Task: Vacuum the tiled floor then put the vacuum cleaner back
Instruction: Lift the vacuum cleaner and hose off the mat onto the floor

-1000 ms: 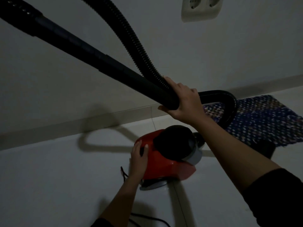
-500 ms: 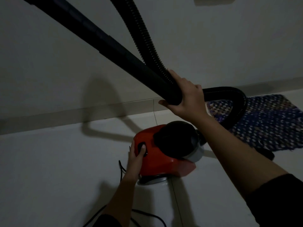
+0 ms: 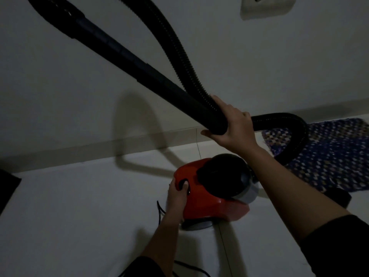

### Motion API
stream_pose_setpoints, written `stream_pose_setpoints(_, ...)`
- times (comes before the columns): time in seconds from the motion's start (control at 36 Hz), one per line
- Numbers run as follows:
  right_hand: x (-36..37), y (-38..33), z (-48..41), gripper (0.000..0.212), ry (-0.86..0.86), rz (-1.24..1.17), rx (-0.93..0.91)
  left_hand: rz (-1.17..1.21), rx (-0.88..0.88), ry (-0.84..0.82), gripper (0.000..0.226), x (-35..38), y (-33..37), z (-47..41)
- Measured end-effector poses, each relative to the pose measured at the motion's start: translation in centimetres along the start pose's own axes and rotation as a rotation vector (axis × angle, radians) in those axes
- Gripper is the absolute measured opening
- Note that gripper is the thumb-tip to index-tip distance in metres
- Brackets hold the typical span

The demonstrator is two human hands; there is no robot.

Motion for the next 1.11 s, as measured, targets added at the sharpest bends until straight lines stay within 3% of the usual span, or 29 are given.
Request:
stream_pose_setpoints(0.08,-0.1,0.0,-0.1,0.092,-0.02,-0.01,0.008,-0.056,0.02,-0.056,0.05,0.5,3.7,2.0)
stream_pose_setpoints(0.14,-0.1,0.1,-0.3,0.093,-0.037,-0.021,0.024,-0.105,0.113,0.022,0.05,0.4,7.2,4.1)
stream_pose_setpoints(0.28,0.4,0.2,-0.3,0.092,-0.095,-0.007,0.045,-0.142,0.663,0.202,0.036,-1.0,17.0,12.0)
stream_pose_setpoints(0.36,0.8,0.2,0.1,0.091,-0.124,-0.014,0.052,-0.516,1.046,0.196,0.045,-1.4,21.7,14.3)
stream_pose_setpoints(0.44,1.3,-0.2,0.4,0.091,-0.137,-0.033,0.05,-0.871,1.238,0.237,0.049,-1.7,25.0,14.1)
stream_pose_setpoints(0.58,1.6,-0.7,0.7,0.092,-0.161,-0.04,0.037,-1.498,1.176,0.228,0.044,-1.3,27.2,12.2)
stream_pose_setpoints(0.72,1.9,-1.2,1.5,0.094,-0.2,-0.038,0.015,-1.795,1.05,0.089,0.048,-0.8,27.8,12.4)
stream_pose_setpoints(0.83,1.9,-2.1,2.3,0.093,-0.25,-0.048,-0.015,-1.913,0.912,-0.005,0.047,-1.2,27.8,12.2)
stream_pose_setpoints(0.94,1.6,-2.6,3.1,0.094,-0.272,-0.015,-0.029,-1.96,0.94,-0.051,0.045,-1.3,27.7,12.6)
stream_pose_setpoints(1.03,1.1,-2.8,4.0,0.097,-0.185,0.067,-0.043,-1.905,1.003,-0.067,0.042,-1.0,28.0,13.2)
stream_pose_setpoints(1.11,0.8,-2.5,5.1,0.086,-0.088,0.034,-0.027,-1.876,1.022,-0.081,0.038,-0.4,28.4,13.3)
Point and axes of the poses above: each hand's wrist, its own z-axis away from the middle knuckle, its own x-axis out of the palm, y = z × x, the point moved 6 cm from there along -z, towards the middle knuckle, and after that the axes turned 13 degrees about -y, right-handed, at the moved point
